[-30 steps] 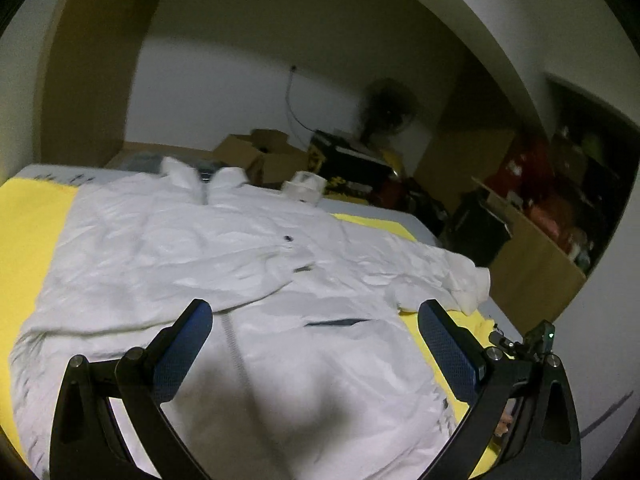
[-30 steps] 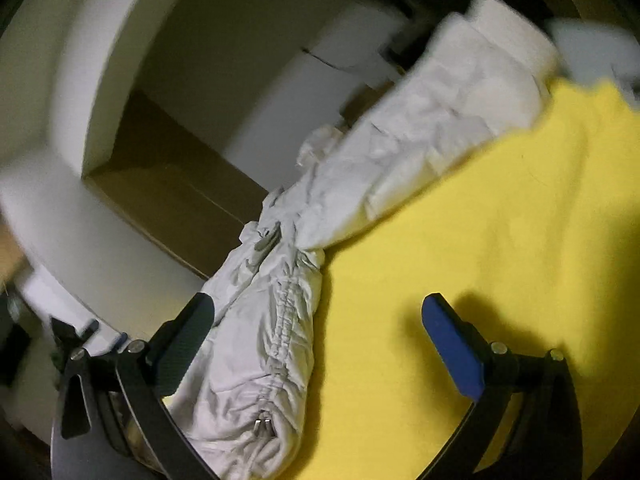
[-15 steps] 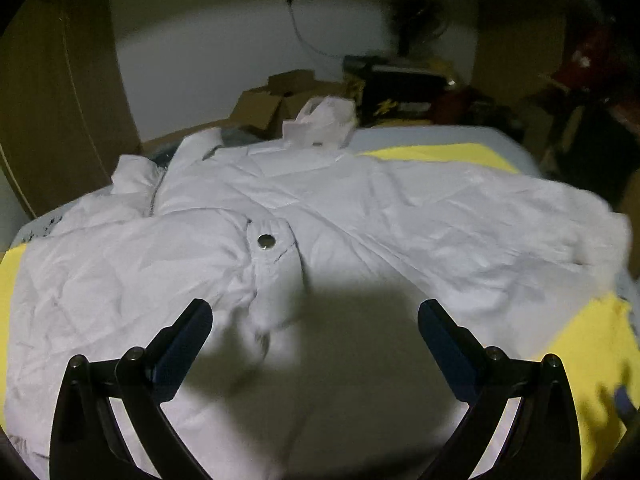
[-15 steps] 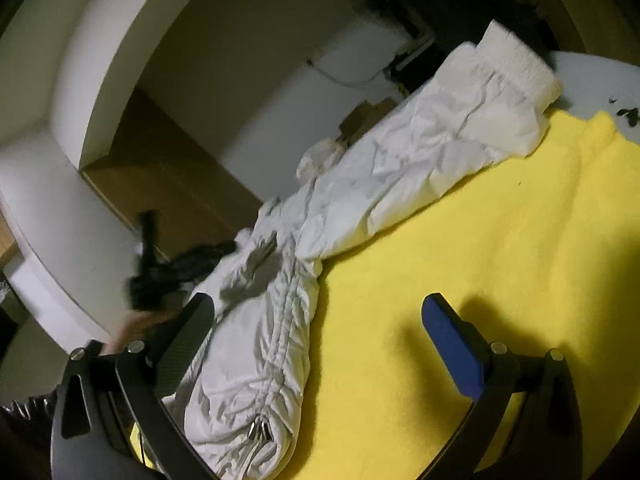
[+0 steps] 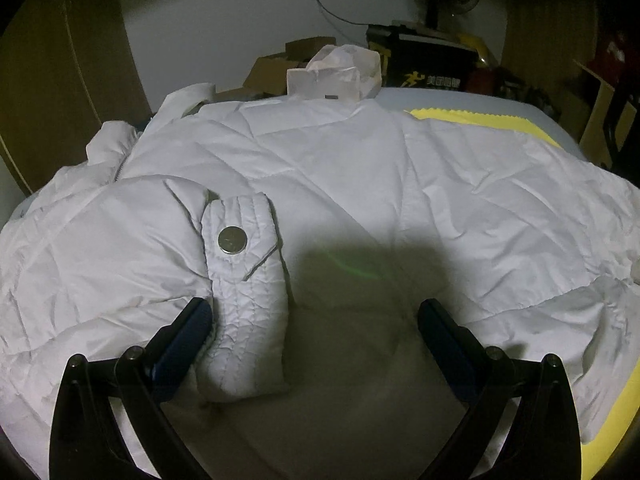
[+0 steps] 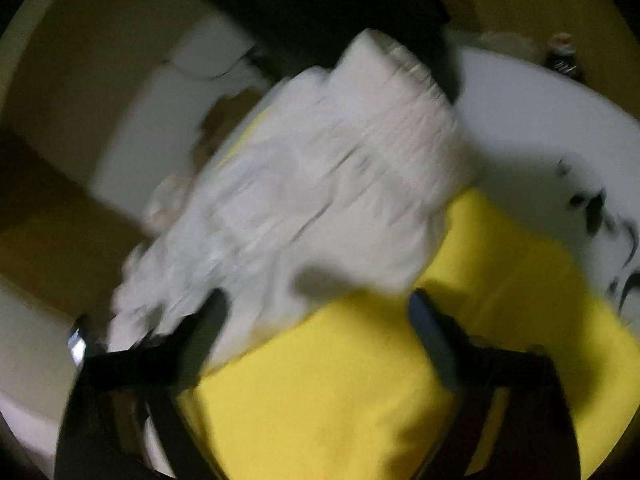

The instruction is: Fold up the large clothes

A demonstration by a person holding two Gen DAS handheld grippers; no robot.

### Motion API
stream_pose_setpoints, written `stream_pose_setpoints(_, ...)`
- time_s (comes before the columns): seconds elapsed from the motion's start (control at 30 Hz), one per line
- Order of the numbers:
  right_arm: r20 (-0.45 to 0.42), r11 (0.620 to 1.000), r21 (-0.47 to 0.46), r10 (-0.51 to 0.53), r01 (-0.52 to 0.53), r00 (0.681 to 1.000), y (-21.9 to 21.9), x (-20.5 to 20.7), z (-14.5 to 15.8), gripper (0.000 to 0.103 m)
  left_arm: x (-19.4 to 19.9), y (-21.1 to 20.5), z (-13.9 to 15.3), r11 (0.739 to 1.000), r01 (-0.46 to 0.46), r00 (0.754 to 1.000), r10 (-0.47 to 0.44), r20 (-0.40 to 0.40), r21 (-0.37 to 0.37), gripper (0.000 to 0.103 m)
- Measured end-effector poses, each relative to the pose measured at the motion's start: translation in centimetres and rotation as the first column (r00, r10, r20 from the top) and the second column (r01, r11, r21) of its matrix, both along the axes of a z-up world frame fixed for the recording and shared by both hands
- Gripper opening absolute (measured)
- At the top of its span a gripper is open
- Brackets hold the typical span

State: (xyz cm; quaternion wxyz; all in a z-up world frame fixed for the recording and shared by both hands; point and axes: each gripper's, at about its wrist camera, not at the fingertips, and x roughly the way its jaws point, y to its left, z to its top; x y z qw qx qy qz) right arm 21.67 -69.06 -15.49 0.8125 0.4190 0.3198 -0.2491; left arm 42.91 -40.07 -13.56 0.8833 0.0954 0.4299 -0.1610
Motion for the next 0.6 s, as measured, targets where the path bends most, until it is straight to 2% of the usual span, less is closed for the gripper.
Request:
stream_pose_setpoints(0.03, -0.021, 0.997, -0.025, -0.069, 0.069, 0.997, -0.6, -0.5, 0.1, 0.082, 0.1, 0.0, -0.1, 1.000, 0.000, 1.000, 0.000, -0.003, -0.004, 0.103)
stream_pose_setpoints(0.13, 0.008, 0.970, -0.068, -0.234, 0.234, 0.972, -2.5, -2.7, 0.4, 0.085, 0.1, 0.0, -0.1, 1.000, -0.001, 1.000, 0.000, -0.006, -0.013, 0.103)
stream_pose_setpoints(0.23, 0.018, 0.973, 0.004, -0.230, 0.230, 0.973, -4.8, -2.7, -0.2, 0.085, 0.1, 0.0, -0.1, 1.000, 0.000, 1.000, 0.000, -0.008, -0.017, 0.103)
stream_pose_setpoints(0.3, -0.003, 0.977, 0.000, -0.213, 0.213, 0.977, -5.8, -2.1, -0.2, 0.085, 0.1, 0.3, -0.1, 0.999, 0.004, 1.000, -0.004, -0.012, -0.032, 0.103)
stream_pose_setpoints(0.33, -0.006, 0.980, -0.004, -0.198, 0.198, 0.980, -6.2, -1.8, -0.2, 0.075, 0.1, 0.4, -0.1, 0.999, 0.006, 1.000, -0.007, -0.014, -0.039, 0.103)
stream_pose_setpoints(0.37, 0.013, 0.985, -0.001, -0.175, 0.175, 0.984, -6.4, -1.6, -0.1, 0.049, 0.2, 0.5, -0.1, 0.999, 0.009, 1.000, -0.009, -0.016, -0.045, 0.103)
stream_pose_setpoints(0.4, 0.018, 0.988, 0.004, -0.157, 0.157, 0.987, -6.4, -1.2, 0.2, 0.038, 0.2, 0.7, 0.0, 0.998, 0.014, 1.000, -0.015, -0.019, -0.063, 0.103)
stream_pose_setpoints(0.43, 0.019, 0.989, 0.000, -0.145, 0.145, 0.989, -6.3, -1.0, 0.4, 0.021, 0.2, 1.0, 0.2, 0.996, 0.018, 1.000, -0.020, -0.023, -0.082, 0.103)
stream_pose_setpoints(0.5, 0.046, 0.989, -0.058, -0.130, 0.133, 0.990, -5.2, -1.3, 2.5, 0.016, 0.2, 1.7, 0.7, 0.992, 0.025, 0.999, -0.028, -0.028, -0.122, 0.103)
stream_pose_setpoints(0.6, 0.117, 0.980, -0.168, -0.092, 0.111, 0.989, -2.0, -1.6, 6.7, 0.011, -0.2, 3.3, 2.1, 0.992, -0.012, 1.000, 0.011, -0.008, -0.126, 0.103)
